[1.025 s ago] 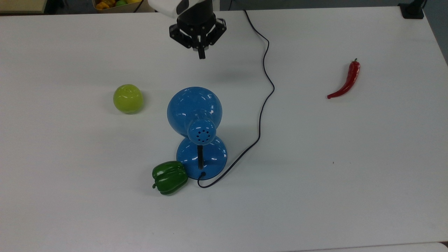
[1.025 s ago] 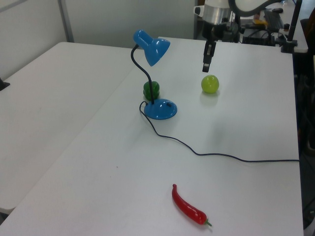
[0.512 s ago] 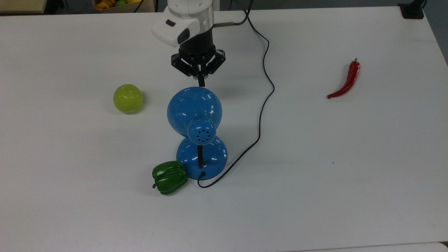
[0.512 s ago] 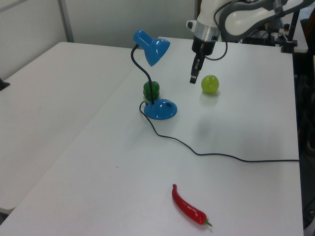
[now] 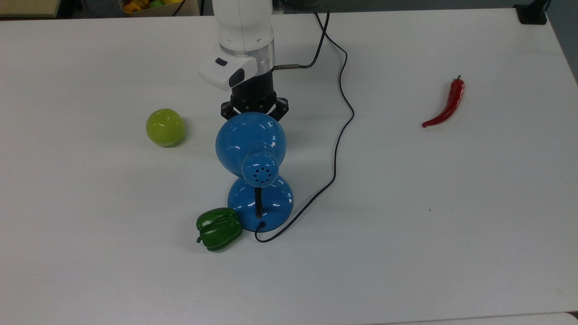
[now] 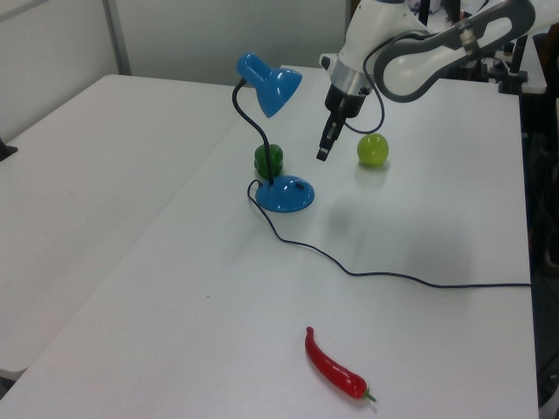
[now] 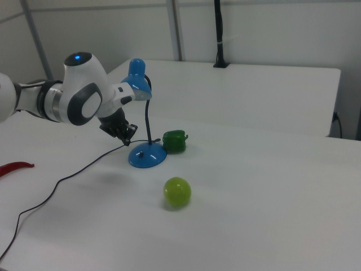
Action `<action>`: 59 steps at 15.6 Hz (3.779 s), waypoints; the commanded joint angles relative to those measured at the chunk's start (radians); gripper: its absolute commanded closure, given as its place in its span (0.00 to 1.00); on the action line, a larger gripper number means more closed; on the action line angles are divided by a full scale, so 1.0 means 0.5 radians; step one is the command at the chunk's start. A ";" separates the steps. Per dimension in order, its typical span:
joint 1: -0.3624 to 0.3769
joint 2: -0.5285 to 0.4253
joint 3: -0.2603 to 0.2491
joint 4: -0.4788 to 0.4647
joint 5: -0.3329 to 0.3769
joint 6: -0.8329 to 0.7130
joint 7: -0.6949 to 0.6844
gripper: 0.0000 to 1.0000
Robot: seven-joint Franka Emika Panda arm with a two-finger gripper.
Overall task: Turn on desk lamp
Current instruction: 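Lower the gripper and press the switch on the lamp base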
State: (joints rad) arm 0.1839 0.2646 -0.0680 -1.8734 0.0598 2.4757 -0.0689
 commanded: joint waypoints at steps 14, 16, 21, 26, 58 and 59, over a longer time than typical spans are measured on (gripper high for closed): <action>0.016 0.207 0.001 -0.229 -0.110 0.881 0.055 1.00; 0.016 0.207 -0.002 -0.238 -0.114 0.911 0.052 1.00; 0.010 0.231 -0.002 -0.242 -0.138 0.924 0.043 1.00; 0.010 0.265 -0.002 -0.229 -0.141 1.003 0.043 1.00; -0.003 0.443 -0.014 -0.073 -0.172 1.056 0.046 1.00; -0.006 0.431 -0.014 -0.079 -0.172 1.053 0.043 1.00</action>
State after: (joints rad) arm 0.1805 0.4630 -0.0685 -1.9213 0.0043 2.9766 -0.0686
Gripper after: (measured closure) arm 0.991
